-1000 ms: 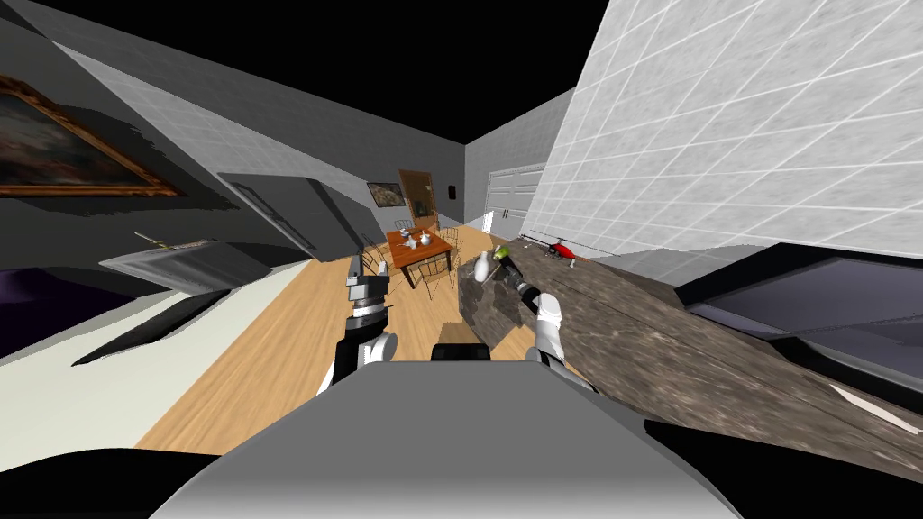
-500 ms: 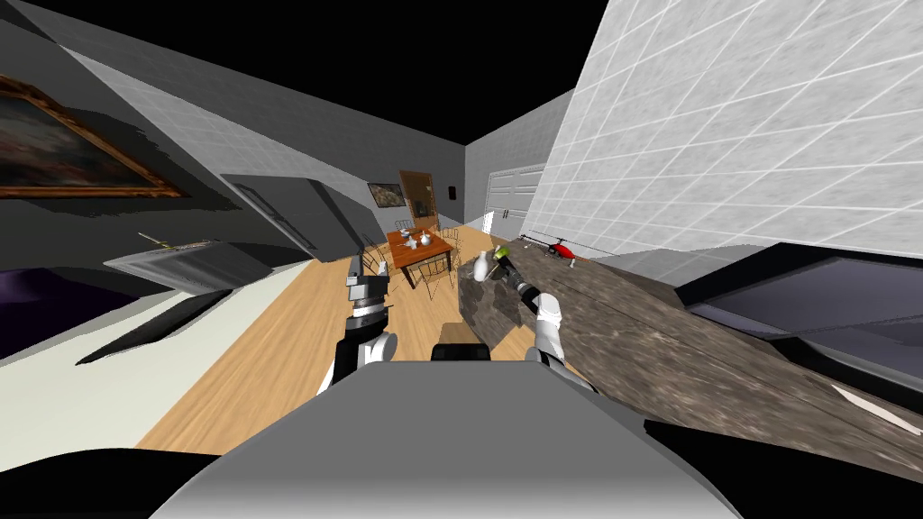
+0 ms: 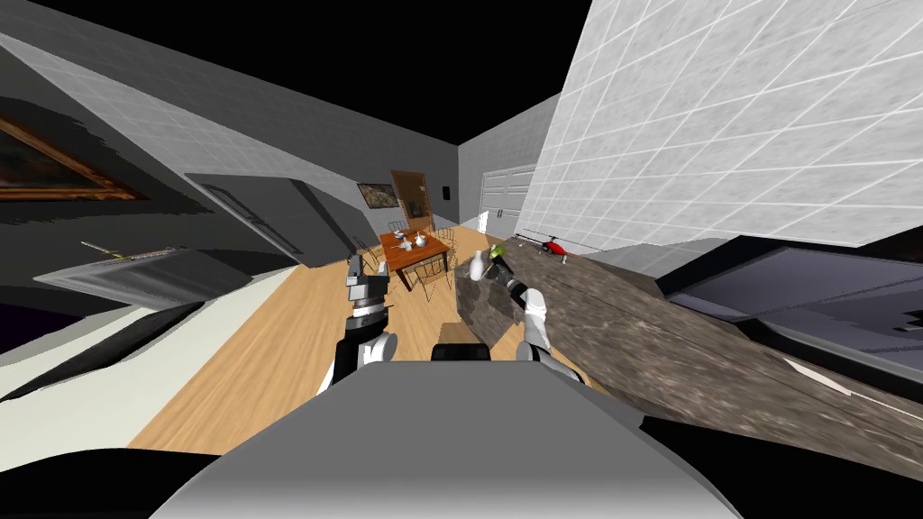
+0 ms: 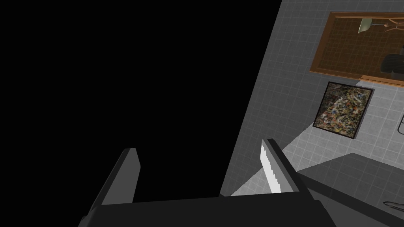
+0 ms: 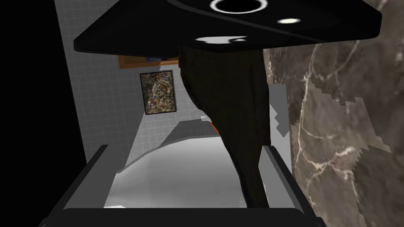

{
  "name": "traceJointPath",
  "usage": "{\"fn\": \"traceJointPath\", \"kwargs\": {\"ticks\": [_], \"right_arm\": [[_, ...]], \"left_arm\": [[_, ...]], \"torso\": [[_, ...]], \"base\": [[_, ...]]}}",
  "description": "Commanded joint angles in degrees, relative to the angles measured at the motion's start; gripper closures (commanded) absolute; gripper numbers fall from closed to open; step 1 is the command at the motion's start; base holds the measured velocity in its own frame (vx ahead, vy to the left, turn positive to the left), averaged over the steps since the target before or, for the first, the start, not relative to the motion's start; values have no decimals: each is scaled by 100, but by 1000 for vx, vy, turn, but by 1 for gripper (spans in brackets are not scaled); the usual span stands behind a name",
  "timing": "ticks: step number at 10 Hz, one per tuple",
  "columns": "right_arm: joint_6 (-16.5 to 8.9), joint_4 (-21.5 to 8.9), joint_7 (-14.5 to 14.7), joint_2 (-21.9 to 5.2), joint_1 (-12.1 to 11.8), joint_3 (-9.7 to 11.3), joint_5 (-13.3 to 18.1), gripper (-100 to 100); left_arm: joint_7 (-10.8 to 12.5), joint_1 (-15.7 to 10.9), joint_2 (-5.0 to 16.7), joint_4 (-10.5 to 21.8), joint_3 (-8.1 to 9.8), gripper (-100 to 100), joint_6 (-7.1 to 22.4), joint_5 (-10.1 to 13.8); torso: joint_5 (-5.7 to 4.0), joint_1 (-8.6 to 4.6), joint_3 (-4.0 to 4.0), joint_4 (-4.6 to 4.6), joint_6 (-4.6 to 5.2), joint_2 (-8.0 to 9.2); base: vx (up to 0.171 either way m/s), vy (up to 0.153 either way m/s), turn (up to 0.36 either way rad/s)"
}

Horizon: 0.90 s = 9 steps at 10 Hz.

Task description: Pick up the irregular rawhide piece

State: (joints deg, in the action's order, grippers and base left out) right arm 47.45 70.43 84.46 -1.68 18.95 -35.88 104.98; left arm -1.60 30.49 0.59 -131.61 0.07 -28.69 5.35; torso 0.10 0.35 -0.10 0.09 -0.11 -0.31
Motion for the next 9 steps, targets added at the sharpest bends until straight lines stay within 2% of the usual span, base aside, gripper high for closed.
{"fn": "traceJointPath", "kwargs": {"ticks": [1,9], "right_arm": [[-80,-225,103,49,190,84,16,-100],[-80,-225,103,49,190,84,16,-100]], "left_arm": [[0,0,0,0,0,0,0,0],[0,0,0,0,0,0,0,0]], "torso": [[0,0,0,0,0,0],[0,1,2,2,-3,2]], "base": [[0,0,0],[-2,-1,-8]]}}
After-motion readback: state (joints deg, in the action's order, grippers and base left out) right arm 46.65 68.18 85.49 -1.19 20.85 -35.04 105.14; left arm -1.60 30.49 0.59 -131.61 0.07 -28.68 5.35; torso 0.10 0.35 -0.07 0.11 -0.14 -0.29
